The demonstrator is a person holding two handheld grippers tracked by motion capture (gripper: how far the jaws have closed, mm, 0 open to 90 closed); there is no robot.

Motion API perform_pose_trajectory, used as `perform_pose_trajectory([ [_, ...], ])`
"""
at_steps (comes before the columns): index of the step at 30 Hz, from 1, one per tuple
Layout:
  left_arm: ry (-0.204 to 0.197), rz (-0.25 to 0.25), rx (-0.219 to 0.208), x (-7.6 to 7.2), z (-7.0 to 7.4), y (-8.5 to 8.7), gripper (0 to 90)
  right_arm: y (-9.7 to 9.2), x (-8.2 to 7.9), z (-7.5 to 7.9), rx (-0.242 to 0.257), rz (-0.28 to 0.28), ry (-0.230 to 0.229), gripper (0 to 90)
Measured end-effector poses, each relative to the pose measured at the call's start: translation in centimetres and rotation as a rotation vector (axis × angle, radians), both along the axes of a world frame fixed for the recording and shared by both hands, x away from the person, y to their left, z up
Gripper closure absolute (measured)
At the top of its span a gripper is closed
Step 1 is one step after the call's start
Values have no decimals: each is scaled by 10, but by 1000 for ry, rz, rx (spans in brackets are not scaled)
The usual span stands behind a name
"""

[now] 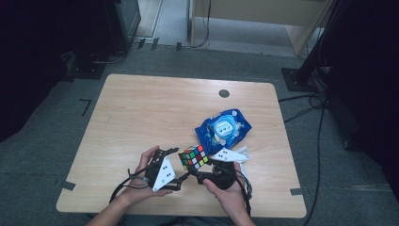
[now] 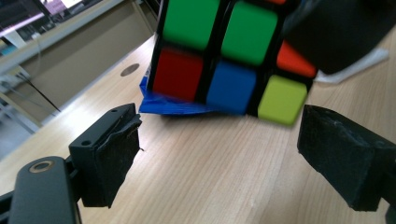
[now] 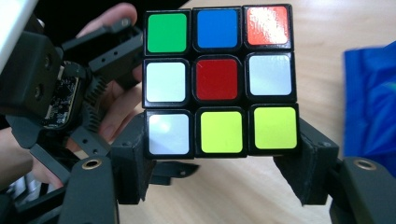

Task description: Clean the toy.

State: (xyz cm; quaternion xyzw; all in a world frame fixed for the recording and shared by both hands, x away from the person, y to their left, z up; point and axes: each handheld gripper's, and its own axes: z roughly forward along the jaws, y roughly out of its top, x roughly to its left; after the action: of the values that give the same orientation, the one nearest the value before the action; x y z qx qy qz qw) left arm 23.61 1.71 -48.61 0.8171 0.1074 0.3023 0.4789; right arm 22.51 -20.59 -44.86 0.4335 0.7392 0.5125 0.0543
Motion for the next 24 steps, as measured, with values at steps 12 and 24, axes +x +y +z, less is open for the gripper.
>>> perform_pose_trajectory([
  [12,-70,-14,35,-6,-2,-3,337,14,1,-5,-4,54,66,338],
  [24,80,78,-87,13,-3,30,338,-70,6,4,-80,-45,-127,373],
])
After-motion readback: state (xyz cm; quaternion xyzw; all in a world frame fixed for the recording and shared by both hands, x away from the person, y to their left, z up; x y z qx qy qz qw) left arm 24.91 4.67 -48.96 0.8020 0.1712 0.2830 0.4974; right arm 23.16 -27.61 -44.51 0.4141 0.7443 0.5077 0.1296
